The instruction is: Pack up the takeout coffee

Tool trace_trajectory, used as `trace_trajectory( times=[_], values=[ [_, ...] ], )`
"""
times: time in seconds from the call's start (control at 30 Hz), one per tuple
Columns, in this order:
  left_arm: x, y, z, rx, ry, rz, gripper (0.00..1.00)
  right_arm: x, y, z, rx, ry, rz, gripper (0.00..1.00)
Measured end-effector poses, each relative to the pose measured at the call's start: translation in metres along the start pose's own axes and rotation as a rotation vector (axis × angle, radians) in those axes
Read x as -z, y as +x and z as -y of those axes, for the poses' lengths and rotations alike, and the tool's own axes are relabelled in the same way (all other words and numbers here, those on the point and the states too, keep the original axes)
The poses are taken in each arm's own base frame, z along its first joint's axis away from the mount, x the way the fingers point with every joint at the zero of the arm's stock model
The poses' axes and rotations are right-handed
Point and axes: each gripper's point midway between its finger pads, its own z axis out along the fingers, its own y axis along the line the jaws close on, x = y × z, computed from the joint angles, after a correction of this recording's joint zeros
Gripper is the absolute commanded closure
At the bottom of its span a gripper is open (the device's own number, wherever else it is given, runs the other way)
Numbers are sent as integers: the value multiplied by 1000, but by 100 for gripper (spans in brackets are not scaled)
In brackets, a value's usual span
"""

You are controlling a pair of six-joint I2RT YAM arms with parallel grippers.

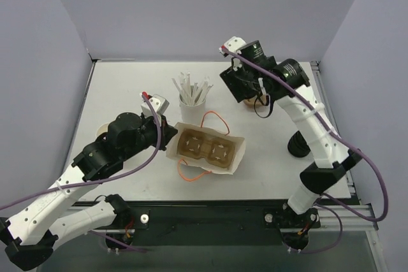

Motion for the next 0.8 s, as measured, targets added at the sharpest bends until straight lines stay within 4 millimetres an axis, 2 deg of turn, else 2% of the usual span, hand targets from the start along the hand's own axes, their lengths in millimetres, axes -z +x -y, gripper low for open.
trace_trajectory(
  times=[0.07, 0.13, 0.2, 0.3, 0.57, 0.8],
  values=[
    [0, 0, 1, -4, 5, -2, 100, 42, -28, -12, 29, 10, 118, 44],
    [0, 0, 1, -5, 11, -4, 100, 81, -47, -20, 38, 13, 220, 44],
    [-1, -1, 2, -4, 17, -8, 100, 112, -55, -21, 35, 18, 296, 45],
    [-4, -5, 5, -2, 24, -16, 100, 144, -57, -26, 34, 0, 375, 44],
    [-10, -4, 3, 32, 15, -35, 100, 193, -49, -58, 48, -191, 537, 45],
    [-10, -5, 3, 61, 14, -34, 100, 217, -30, -96, 113, -413, 616, 46]
  ],
)
